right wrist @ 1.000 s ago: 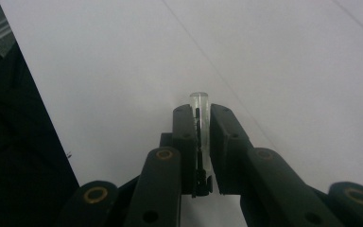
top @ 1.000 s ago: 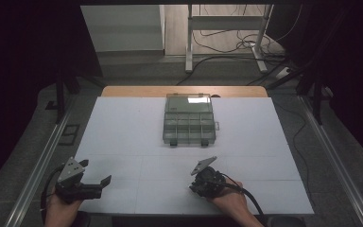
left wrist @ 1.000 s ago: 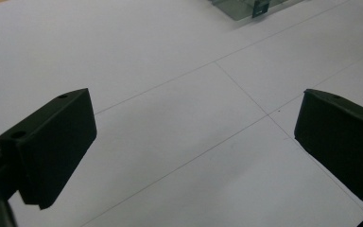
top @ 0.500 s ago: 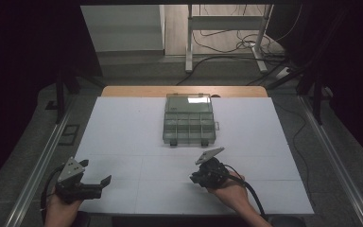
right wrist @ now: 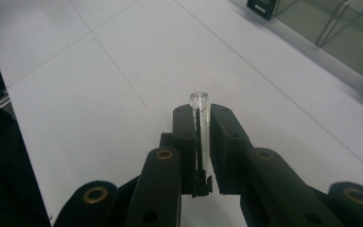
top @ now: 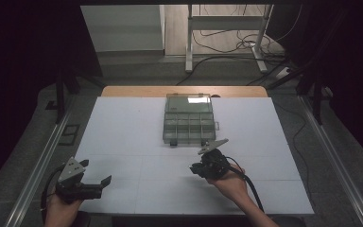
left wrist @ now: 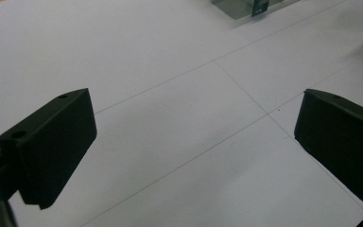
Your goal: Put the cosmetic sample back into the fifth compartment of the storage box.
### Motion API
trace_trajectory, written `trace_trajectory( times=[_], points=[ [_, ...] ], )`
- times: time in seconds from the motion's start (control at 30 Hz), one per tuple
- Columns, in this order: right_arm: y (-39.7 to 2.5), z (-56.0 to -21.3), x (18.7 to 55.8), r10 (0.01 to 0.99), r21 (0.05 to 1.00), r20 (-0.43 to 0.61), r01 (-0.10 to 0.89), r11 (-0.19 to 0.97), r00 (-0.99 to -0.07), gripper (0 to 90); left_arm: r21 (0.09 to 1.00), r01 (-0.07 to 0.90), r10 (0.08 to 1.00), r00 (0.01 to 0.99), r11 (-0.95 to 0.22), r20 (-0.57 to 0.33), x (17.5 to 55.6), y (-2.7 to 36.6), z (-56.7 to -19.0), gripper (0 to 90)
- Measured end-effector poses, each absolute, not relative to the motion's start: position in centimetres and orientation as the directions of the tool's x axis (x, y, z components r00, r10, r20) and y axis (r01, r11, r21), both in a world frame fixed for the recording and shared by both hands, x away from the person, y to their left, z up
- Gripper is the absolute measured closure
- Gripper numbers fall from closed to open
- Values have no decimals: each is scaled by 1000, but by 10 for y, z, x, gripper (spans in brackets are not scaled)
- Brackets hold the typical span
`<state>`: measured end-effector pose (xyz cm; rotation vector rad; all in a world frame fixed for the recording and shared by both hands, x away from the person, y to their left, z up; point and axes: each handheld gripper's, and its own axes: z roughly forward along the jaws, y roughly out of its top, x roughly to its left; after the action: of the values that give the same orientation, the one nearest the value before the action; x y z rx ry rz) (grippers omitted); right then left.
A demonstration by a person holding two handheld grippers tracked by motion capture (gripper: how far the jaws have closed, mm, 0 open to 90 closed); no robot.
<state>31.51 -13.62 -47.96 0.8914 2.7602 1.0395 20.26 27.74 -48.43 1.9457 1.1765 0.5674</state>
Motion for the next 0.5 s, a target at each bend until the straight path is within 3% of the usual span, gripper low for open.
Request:
trace_trajectory(
  times=[0.5],
  points=[
    [-130,-476,334,552,643,112,484,594,-826,801,799,536,879,476,-272,-20,203,277,-484,6]
  ],
)
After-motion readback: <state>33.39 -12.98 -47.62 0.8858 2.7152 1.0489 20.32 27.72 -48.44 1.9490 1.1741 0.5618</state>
